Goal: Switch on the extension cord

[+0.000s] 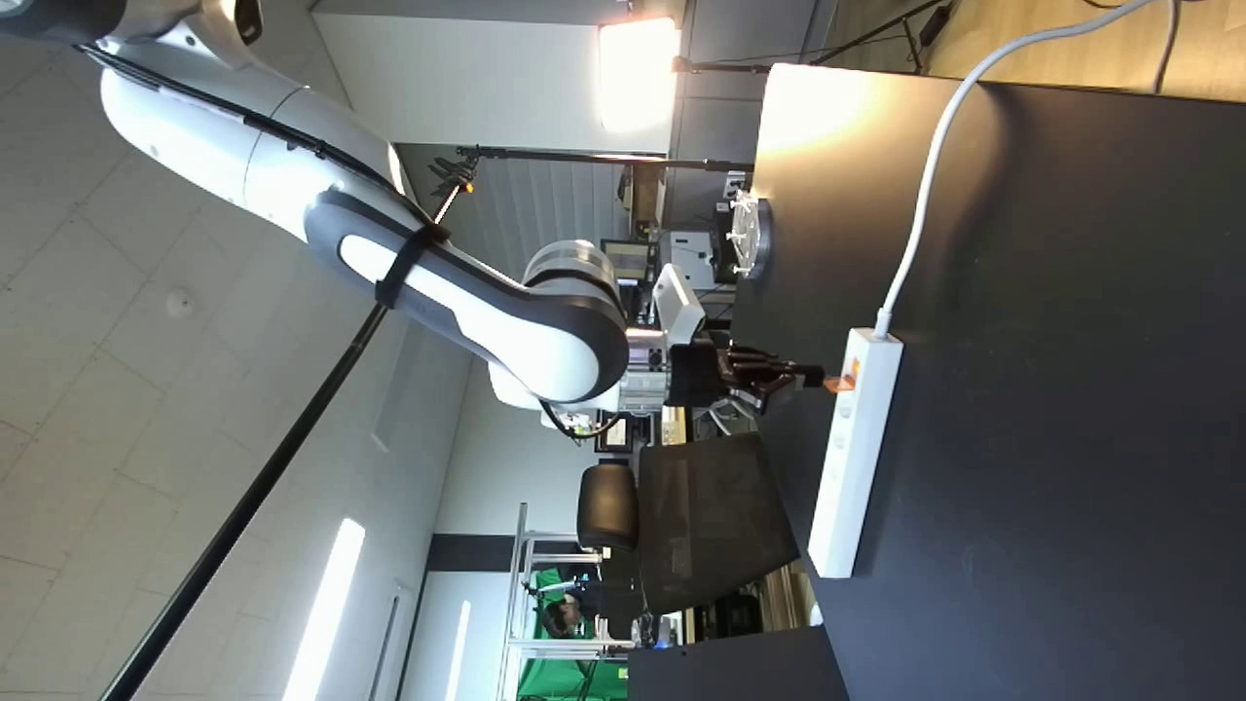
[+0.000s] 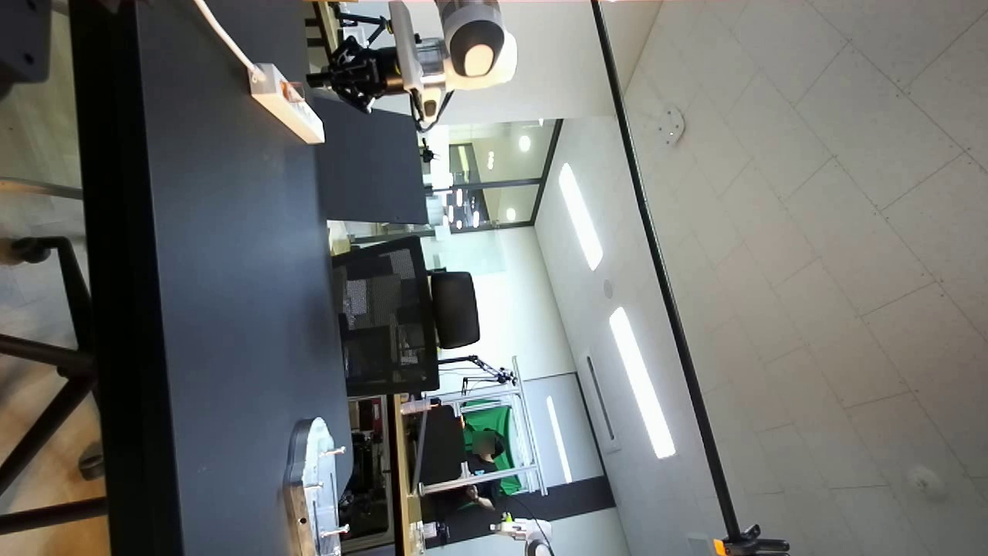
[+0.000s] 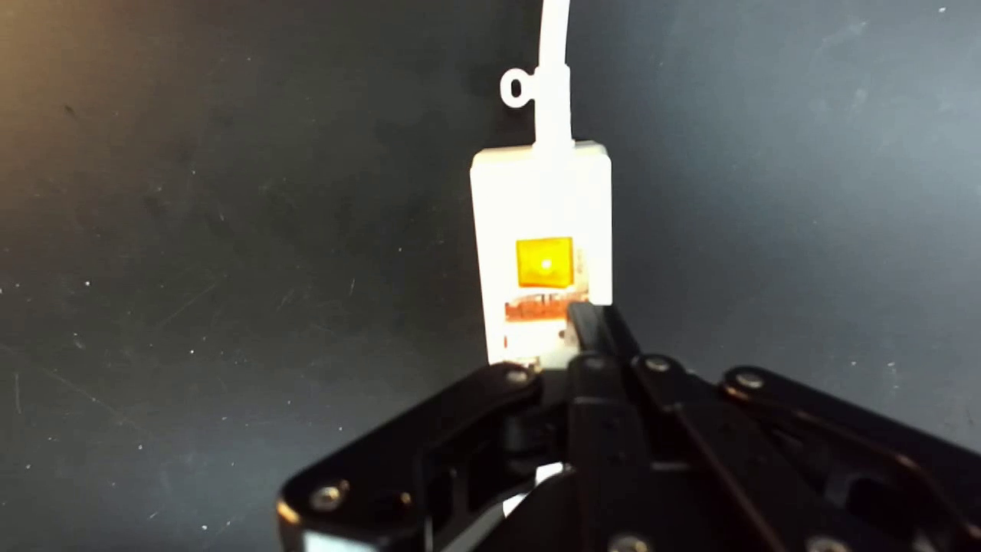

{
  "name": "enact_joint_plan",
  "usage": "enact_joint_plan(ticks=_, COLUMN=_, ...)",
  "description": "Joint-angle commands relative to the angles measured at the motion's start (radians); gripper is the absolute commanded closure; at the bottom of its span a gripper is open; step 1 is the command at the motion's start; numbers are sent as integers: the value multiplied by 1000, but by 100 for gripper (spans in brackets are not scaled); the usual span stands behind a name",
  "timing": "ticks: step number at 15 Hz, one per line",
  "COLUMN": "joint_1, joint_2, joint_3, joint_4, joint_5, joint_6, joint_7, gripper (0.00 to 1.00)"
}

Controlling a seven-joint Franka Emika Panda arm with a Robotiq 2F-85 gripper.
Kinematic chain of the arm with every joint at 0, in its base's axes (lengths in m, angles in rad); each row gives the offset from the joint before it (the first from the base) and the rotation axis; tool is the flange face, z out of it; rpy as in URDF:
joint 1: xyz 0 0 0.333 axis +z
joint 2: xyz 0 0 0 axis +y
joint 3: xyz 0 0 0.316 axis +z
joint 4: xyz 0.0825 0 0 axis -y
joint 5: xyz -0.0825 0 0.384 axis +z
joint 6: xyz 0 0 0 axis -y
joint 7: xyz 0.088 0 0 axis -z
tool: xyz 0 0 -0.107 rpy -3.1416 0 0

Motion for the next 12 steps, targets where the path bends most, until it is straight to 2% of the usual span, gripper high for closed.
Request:
enact_joint_plan(ticks=1, joint_1=-18, joint_2=-1, joint_3=17, joint_4=2, joint_5=-20, joint_6=-4, joint_7=14, gripper=99)
enact_joint_plan(ticks=12, joint_1=-30, joint_2=-1, joint_3=22, joint_4=5, joint_5=-15, joint_6=-15, joint_7=10, gripper=100)
